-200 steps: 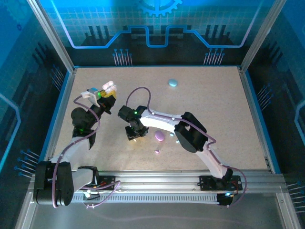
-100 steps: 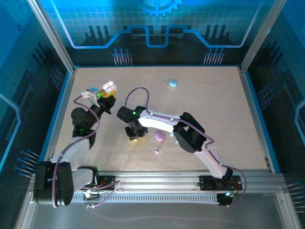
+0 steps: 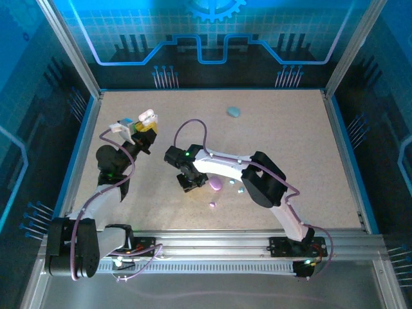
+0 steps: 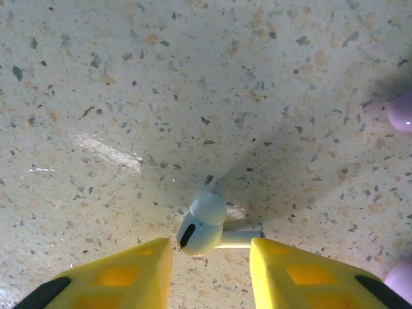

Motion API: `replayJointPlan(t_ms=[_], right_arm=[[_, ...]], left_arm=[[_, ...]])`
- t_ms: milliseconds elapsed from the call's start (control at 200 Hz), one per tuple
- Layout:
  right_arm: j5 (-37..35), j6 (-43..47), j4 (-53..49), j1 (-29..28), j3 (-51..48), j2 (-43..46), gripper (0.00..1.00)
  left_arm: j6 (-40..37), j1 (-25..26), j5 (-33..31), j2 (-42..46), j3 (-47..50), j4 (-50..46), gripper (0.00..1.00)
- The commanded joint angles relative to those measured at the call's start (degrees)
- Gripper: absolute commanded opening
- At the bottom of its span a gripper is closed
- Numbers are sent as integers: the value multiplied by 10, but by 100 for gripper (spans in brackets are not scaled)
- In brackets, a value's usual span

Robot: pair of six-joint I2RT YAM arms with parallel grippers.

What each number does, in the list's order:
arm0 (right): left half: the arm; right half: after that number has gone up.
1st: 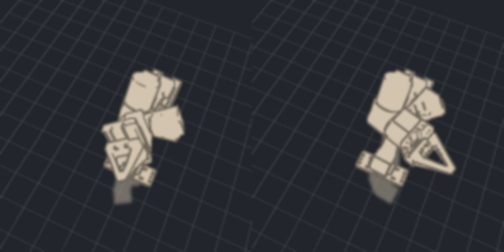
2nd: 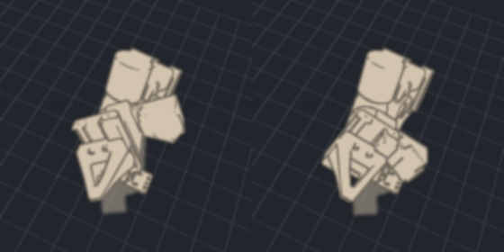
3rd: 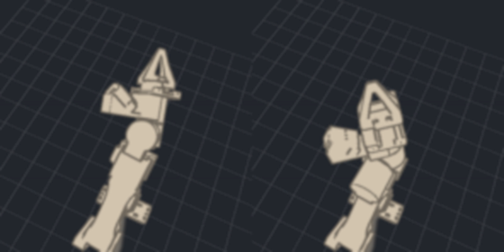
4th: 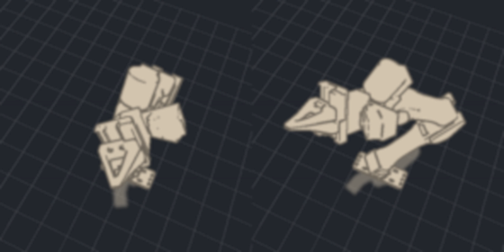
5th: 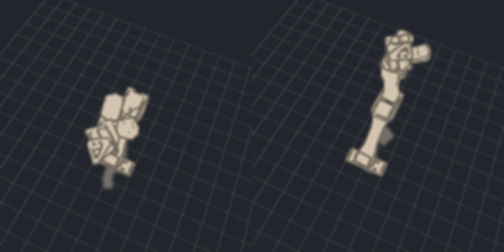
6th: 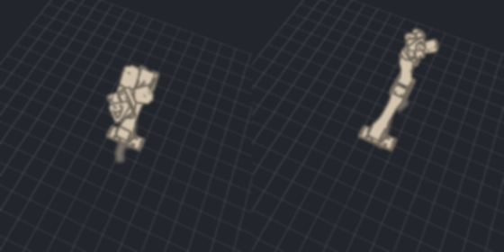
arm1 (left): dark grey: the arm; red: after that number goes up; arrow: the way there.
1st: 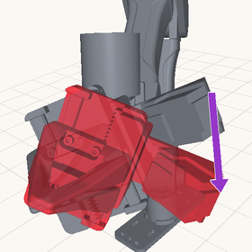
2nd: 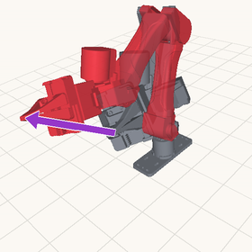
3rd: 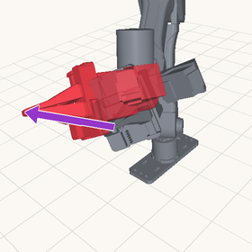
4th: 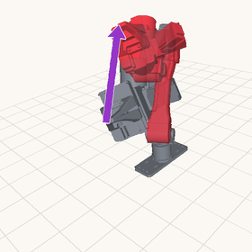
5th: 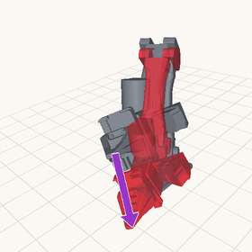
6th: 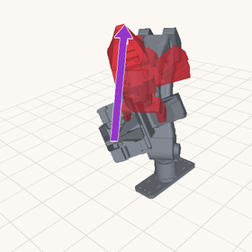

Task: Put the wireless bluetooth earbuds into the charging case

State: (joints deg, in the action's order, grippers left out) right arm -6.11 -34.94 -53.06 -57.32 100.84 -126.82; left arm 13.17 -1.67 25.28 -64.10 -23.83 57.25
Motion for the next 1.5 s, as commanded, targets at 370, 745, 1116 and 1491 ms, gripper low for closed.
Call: replayJointPlan(t_ms=[370, 745, 1116, 1491], right_arm=[[28, 118, 4, 15, 31, -17, 53], [72, 126, 17, 22, 10, -27, 53], [67, 105, -2, 13, -16, 4, 50], [90, 79, 0, 11, -10, 17, 47]], left_arm=[[-1, -5, 12, 10, 7, 13, 21], [0, -6, 14, 10, 6, 13, 21], [0, -6, 13, 9, 6, 13, 21], [1, -6, 14, 9, 6, 13, 21]])
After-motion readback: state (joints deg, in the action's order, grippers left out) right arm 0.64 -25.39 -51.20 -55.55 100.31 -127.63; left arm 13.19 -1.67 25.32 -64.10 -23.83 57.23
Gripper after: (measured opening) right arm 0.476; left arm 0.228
